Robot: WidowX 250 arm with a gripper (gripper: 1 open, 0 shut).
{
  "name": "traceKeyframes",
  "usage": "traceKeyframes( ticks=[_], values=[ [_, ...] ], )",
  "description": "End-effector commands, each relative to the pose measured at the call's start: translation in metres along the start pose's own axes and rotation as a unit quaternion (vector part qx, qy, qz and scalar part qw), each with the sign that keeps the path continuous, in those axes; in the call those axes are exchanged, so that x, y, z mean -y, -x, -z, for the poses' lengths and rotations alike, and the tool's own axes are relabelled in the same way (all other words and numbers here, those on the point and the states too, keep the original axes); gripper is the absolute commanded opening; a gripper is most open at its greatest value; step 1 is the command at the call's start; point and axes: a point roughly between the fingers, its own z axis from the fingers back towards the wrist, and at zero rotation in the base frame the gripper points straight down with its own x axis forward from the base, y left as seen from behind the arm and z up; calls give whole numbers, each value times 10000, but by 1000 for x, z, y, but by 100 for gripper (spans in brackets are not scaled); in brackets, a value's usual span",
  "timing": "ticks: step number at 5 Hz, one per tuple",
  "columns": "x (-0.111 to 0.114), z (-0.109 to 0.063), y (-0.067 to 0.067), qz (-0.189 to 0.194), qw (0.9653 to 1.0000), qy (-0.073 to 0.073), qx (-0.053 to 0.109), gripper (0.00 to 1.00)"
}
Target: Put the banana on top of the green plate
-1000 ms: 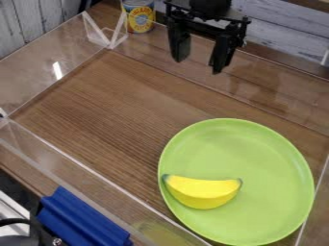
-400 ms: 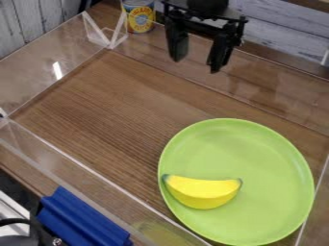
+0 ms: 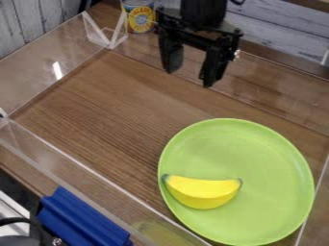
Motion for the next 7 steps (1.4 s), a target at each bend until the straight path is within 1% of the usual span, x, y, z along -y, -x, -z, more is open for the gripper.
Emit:
traceKeyframes(
  ticks=[1, 2, 3, 4, 5, 6, 7],
  values=[
    [18, -10, 16, 391, 9990, -36, 228, 100],
    [36, -8, 35, 804, 9964, -75, 250, 100],
    [56, -5, 57, 1582, 9868, -167, 305, 100],
    [74, 1, 74, 2411, 9695, -286, 321, 100],
    [86, 13, 83, 3024, 9518, -394, 316, 100],
    [90, 34, 80, 3375, 9397, -470, 288, 100],
    [91, 55, 77, 3834, 9217, -530, 261, 100]
  ],
)
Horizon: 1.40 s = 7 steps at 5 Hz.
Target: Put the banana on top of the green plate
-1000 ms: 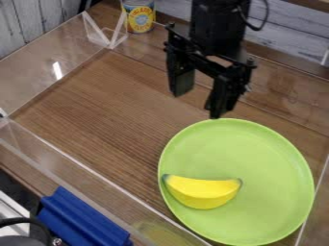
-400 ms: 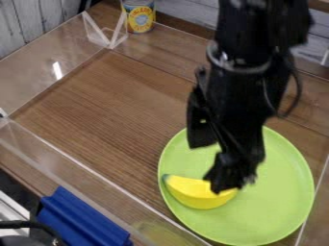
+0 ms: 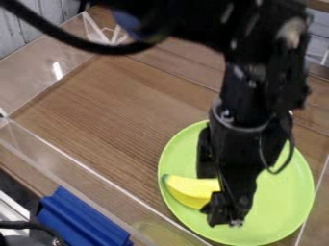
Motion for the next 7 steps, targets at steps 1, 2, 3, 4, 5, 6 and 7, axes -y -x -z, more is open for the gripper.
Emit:
traceKeyframes(
  ticks=[1, 2, 3, 4, 5, 6, 7],
  values=[
    [-4, 11, -7, 274, 9996, -64, 86, 100],
    [-6, 21, -8, 313, 9994, -63, 142, 100],
    [-7, 29, -9, 284, 9994, -58, 173, 100],
    [-7, 35, -10, 264, 9994, -66, 200, 100],
    [-9, 40, -11, 239, 9995, -79, 211, 100],
    [-10, 45, -11, 208, 9995, -95, 219, 100],
    [-12, 50, -12, 181, 9995, -112, 226, 100]
  ],
)
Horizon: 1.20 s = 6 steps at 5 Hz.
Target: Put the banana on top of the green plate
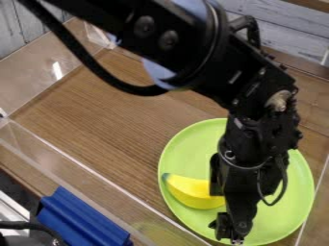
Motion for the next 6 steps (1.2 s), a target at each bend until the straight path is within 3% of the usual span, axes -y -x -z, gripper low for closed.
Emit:
traceKeyframes(
  ticks=[1, 4, 5, 6],
  values=[
    [-2, 8, 2, -80, 10000, 6, -14, 100],
    [-3, 21, 0, -116, 9999, 24, 12, 100],
    [-5, 17, 1, -176, 9998, 29, -11, 0],
    [-7, 13, 2, -219, 9998, 30, -30, 0]
  ],
)
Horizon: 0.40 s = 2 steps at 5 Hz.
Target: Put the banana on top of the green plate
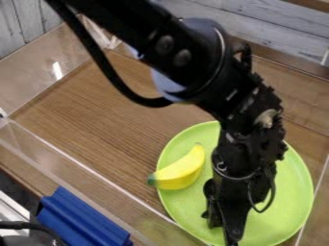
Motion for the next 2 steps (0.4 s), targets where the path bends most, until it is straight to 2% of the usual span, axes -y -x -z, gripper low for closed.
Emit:
traceKeyframes(
  ticks=[1, 2],
  values=[
    [-5, -13, -1, -101, 9999, -65, 121, 0],
    [-7, -20, 0, -171, 9998, -57, 105, 0]
  ],
)
